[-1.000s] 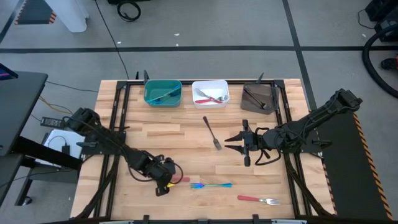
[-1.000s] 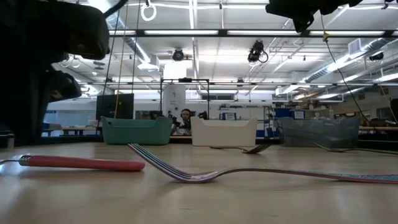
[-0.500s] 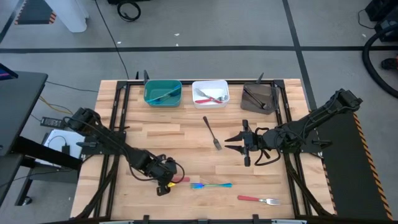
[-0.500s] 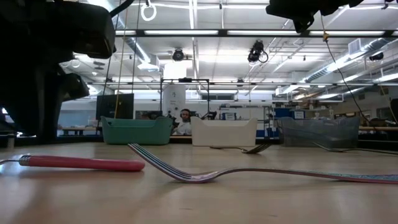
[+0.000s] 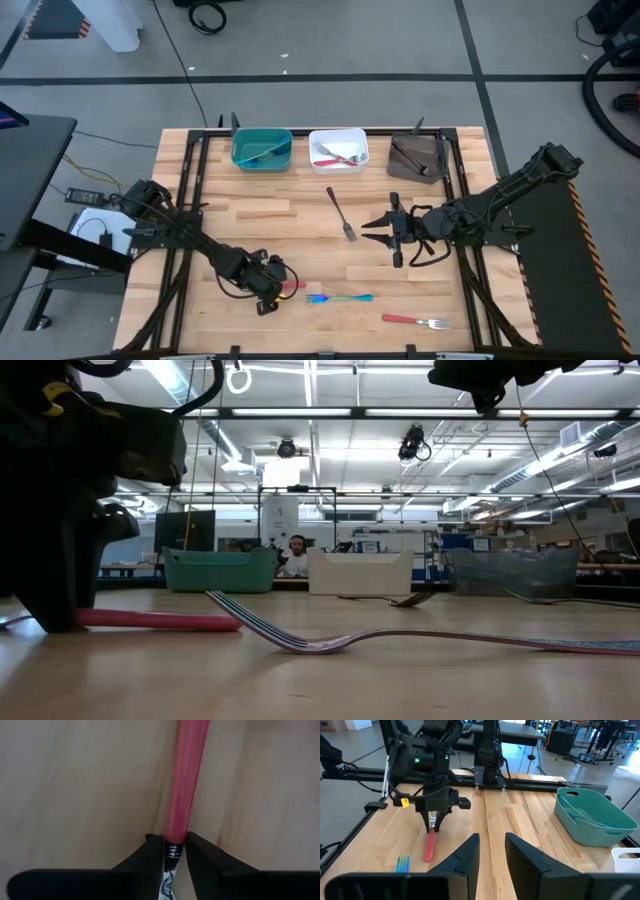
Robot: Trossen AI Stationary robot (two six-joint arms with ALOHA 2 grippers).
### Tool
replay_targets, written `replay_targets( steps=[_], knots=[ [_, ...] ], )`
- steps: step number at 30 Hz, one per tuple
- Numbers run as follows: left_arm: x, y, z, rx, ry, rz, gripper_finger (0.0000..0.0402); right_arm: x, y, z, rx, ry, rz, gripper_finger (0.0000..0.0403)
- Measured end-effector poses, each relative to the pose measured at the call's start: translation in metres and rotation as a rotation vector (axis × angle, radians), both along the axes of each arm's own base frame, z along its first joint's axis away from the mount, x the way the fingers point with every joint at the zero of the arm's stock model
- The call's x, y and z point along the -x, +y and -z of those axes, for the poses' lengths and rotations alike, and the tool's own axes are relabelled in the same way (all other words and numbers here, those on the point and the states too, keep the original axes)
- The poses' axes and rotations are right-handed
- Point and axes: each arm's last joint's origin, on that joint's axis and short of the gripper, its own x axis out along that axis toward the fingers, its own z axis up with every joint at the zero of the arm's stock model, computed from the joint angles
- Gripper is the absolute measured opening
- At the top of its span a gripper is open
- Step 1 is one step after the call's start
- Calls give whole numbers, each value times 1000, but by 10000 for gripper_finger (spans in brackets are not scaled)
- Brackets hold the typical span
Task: Sort silverware by color (type)
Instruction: Put the red fork into the white bin
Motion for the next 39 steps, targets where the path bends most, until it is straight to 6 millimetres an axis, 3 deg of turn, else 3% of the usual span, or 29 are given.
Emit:
replay_targets(
  steps=[4,9,18,28,39],
  knots=[
    [2,2,7,-61,31,-51,83,0,0,0,0,0,0,101],
    [3,3,8,-82,43,-50,26,0,0,0,0,1,0,101],
    [3,1,3,-81,-27,-31,26,0,0,0,0,1,1,101],
    [5,10,-28,-121,-152,-88,4,0,0,0,1,1,1,101],
    [3,9,-32,-9,-158,-172,5,0,0,0,1,1,1,101]
  ],
)
